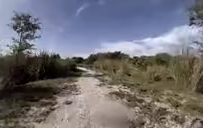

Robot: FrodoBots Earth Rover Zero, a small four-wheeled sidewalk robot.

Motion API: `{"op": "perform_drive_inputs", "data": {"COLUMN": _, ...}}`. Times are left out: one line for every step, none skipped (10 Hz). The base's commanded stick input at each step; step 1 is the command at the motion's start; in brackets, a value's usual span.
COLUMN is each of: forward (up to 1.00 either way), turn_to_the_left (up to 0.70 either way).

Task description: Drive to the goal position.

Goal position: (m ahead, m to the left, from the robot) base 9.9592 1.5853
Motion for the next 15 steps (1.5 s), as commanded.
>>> {"op": "perform_drive_inputs", "data": {"forward": 0.85, "turn_to_the_left": 0.00}}
{"op": "perform_drive_inputs", "data": {"forward": 0.85, "turn_to_the_left": 0.00}}
{"op": "perform_drive_inputs", "data": {"forward": 0.85, "turn_to_the_left": 0.00}}
{"op": "perform_drive_inputs", "data": {"forward": 0.85, "turn_to_the_left": 0.00}}
{"op": "perform_drive_inputs", "data": {"forward": 0.85, "turn_to_the_left": 0.00}}
{"op": "perform_drive_inputs", "data": {"forward": 0.85, "turn_to_the_left": 0.00}}
{"op": "perform_drive_inputs", "data": {"forward": 0.85, "turn_to_the_left": 0.00}}
{"op": "perform_drive_inputs", "data": {"forward": 0.85, "turn_to_the_left": 0.00}}
{"op": "perform_drive_inputs", "data": {"forward": 0.85, "turn_to_the_left": 0.00}}
{"op": "perform_drive_inputs", "data": {"forward": 0.85, "turn_to_the_left": 0.00}}
{"op": "perform_drive_inputs", "data": {"forward": 0.85, "turn_to_the_left": 0.00}}
{"op": "perform_drive_inputs", "data": {"forward": 0.85, "turn_to_the_left": 0.00}}
{"op": "perform_drive_inputs", "data": {"forward": 0.85, "turn_to_the_left": 0.00}}
{"op": "perform_drive_inputs", "data": {"forward": 0.85, "turn_to_the_left": 0.00}}
{"op": "perform_drive_inputs", "data": {"forward": 0.85, "turn_to_the_left": 0.00}}
